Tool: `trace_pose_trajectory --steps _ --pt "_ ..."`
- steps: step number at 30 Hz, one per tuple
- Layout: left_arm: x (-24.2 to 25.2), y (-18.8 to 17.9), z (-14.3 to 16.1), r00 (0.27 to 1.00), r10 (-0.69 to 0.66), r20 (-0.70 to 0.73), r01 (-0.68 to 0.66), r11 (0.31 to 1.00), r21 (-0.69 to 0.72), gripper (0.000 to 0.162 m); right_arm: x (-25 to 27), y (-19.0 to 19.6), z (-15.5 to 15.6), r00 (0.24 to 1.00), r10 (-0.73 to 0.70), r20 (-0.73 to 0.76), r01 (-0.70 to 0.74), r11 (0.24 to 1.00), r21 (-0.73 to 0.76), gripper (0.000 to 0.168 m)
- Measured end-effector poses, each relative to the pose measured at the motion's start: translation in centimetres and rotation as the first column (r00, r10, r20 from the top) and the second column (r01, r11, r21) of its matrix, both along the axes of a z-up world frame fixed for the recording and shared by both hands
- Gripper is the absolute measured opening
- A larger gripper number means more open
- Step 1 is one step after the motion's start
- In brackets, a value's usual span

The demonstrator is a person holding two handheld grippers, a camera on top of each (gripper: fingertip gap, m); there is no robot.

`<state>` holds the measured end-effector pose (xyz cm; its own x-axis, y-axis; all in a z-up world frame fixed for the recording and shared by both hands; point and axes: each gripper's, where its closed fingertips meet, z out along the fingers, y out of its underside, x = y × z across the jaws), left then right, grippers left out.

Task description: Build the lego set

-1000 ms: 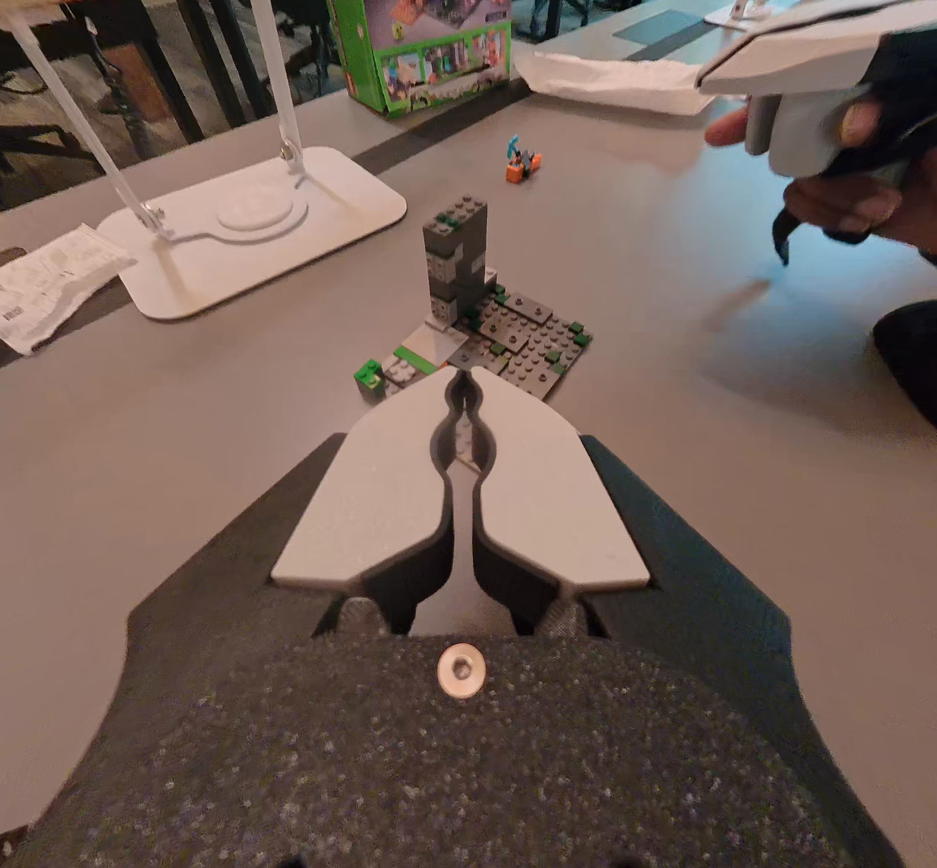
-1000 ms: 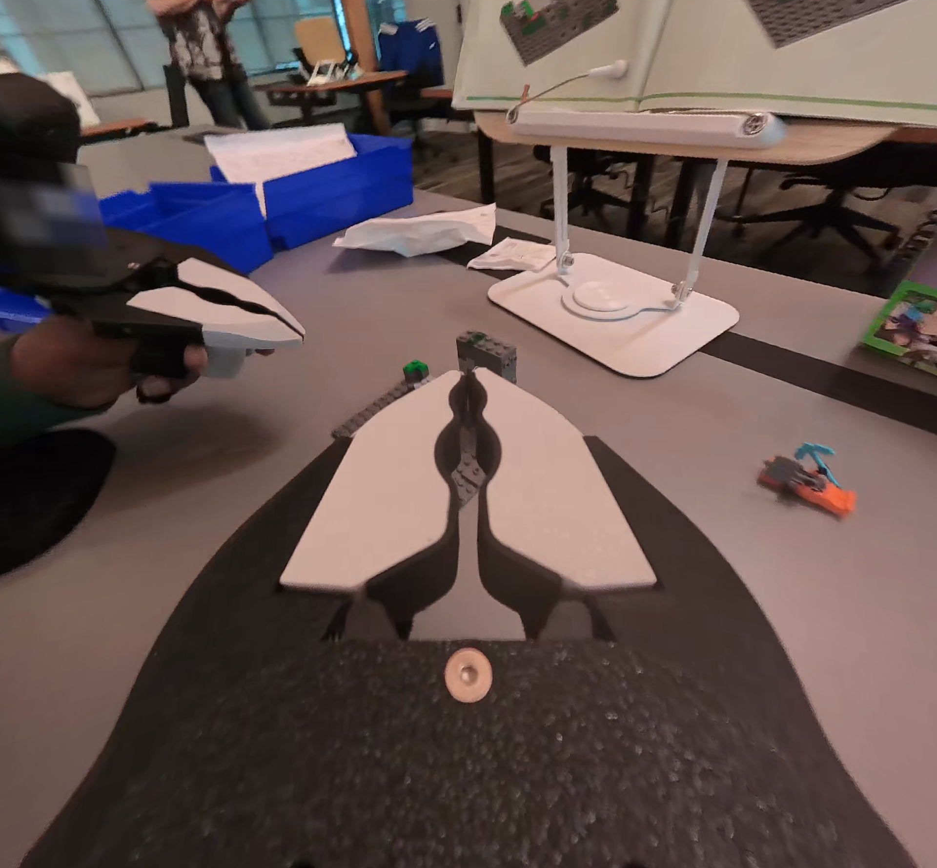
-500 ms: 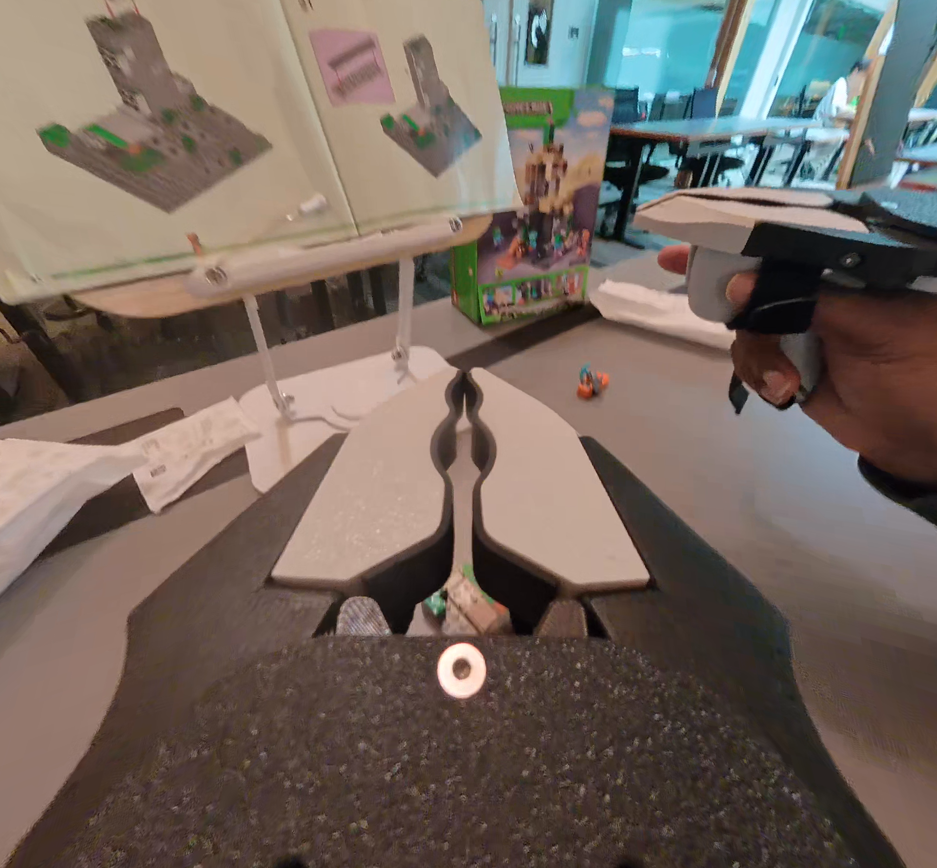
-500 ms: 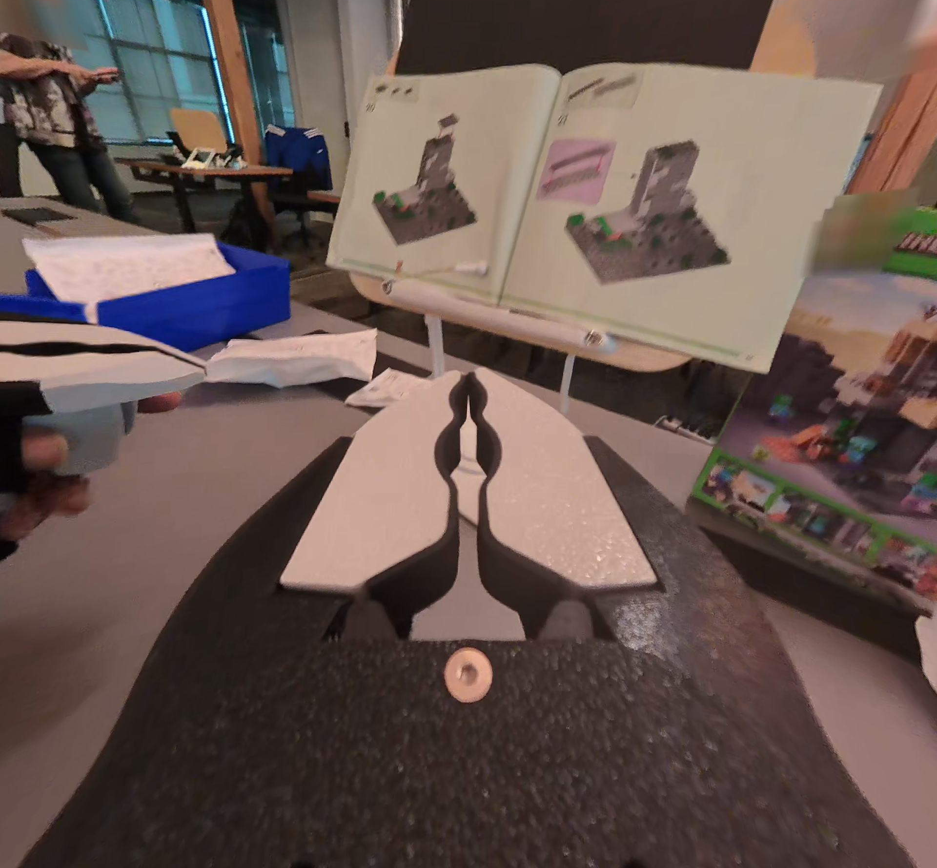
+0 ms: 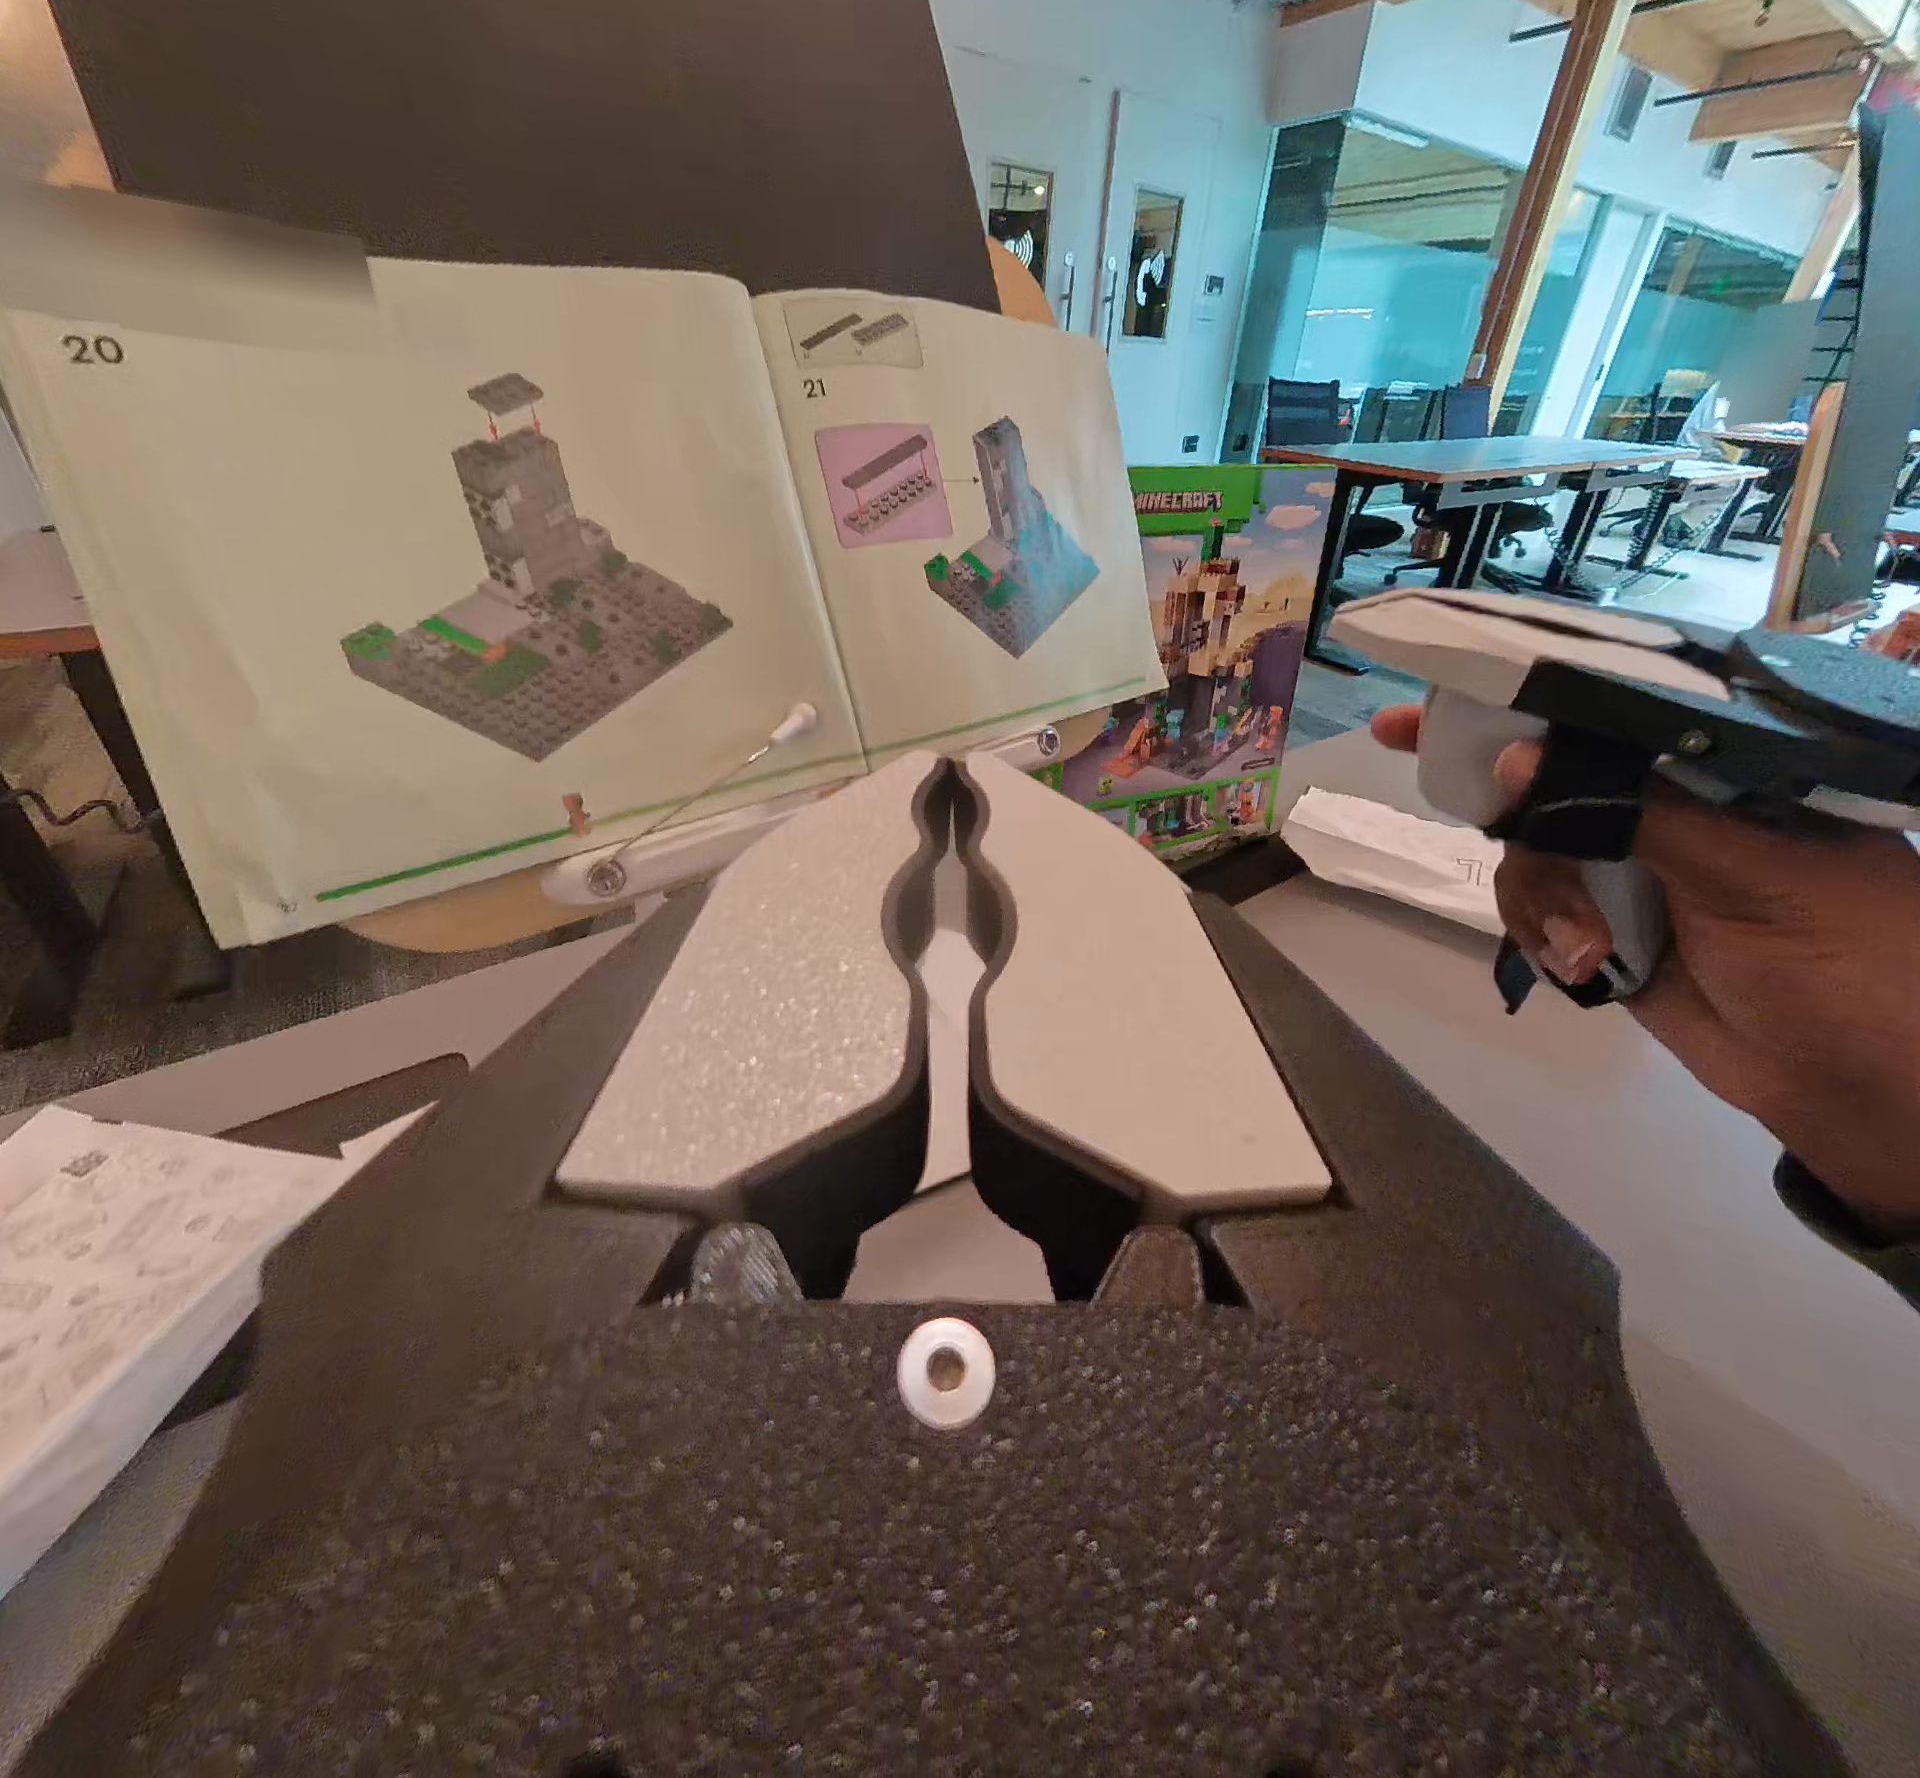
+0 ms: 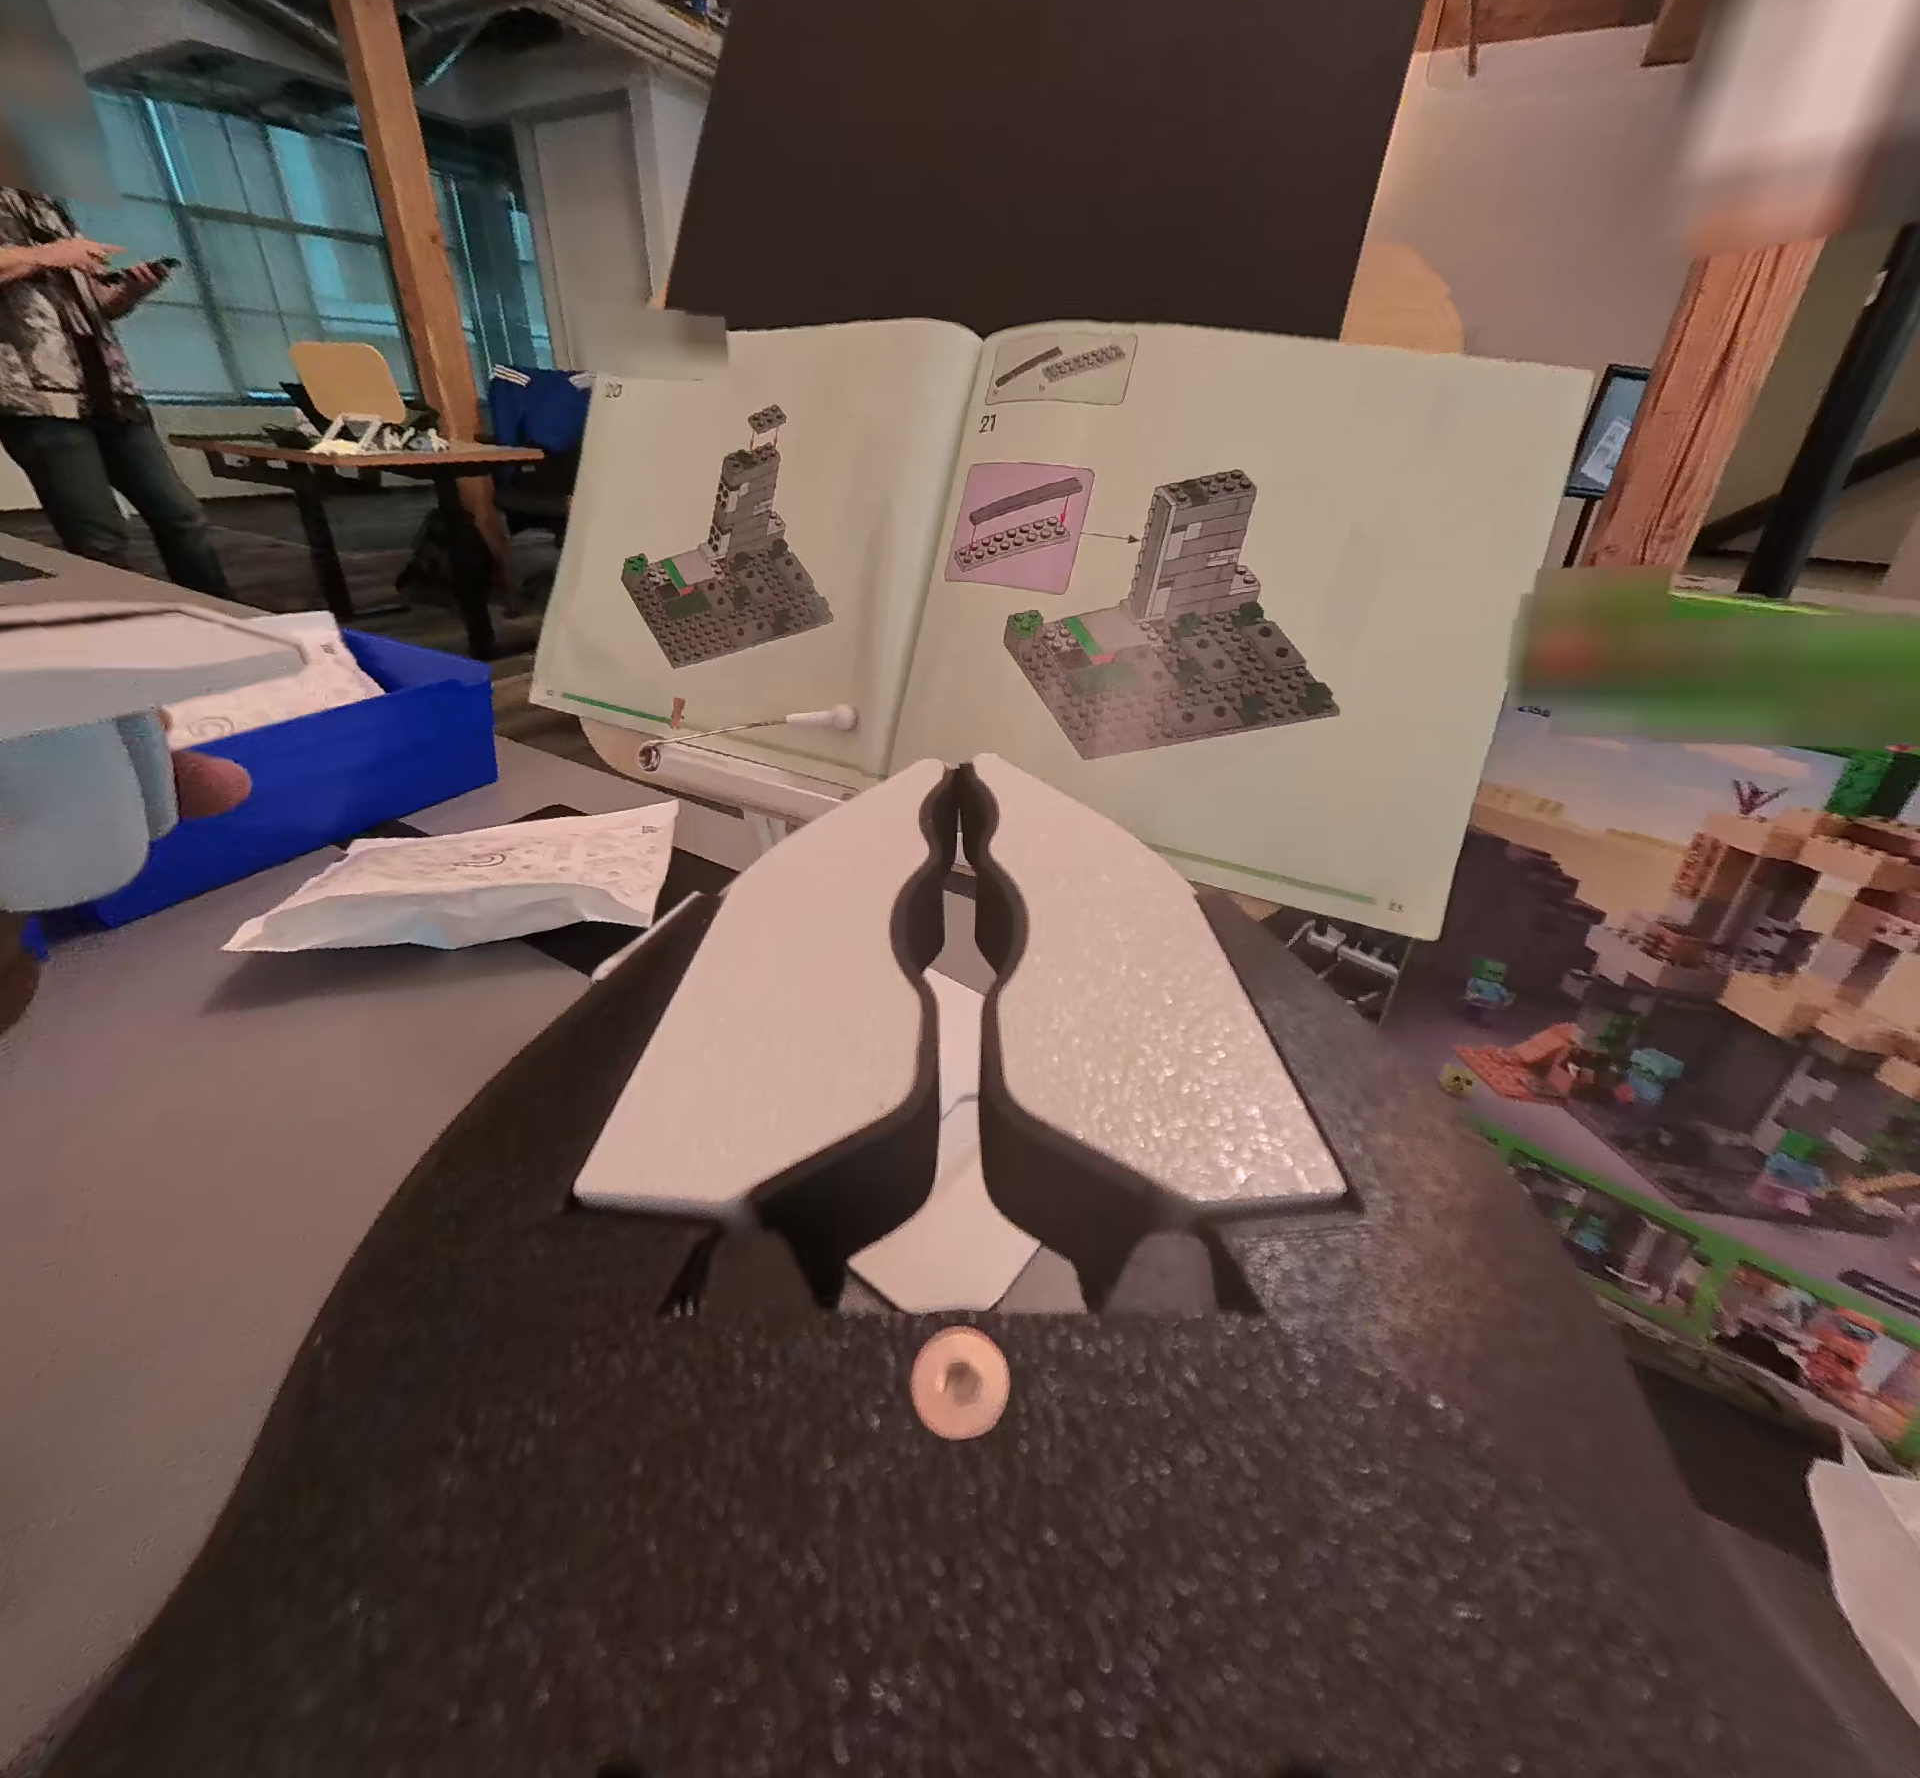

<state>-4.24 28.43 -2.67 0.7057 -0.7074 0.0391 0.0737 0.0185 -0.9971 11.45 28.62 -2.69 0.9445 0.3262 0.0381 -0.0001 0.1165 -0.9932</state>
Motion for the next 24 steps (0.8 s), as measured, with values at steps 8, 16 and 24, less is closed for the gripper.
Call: trace_pose_trajectory --steps 8,16,24 --pt "0.4 2.1 -3.5 0.991 0.095 -0.099 -0.1 0.994 -0.046 0.0 -1.0 1.3 -2.7 0.998 -0.021 0.051 0.024 0.999 -0.045 0.0" --pt "-0.5 2.8 -3.9 0.983 0.148 -0.112 -0.155 0.986 -0.057 0.0 -2.0 2.1 -2.6 0.981 -0.092 0.169 0.099 0.995 -0.033 0.0" --pt "-1.2 1.6 -2.0 0.983 0.16 -0.088 -0.163 0.986 -0.024 0.0 -3.3 7.4 2.4 0.982 -0.093 0.162 0.099 0.995 -0.027 0.0"
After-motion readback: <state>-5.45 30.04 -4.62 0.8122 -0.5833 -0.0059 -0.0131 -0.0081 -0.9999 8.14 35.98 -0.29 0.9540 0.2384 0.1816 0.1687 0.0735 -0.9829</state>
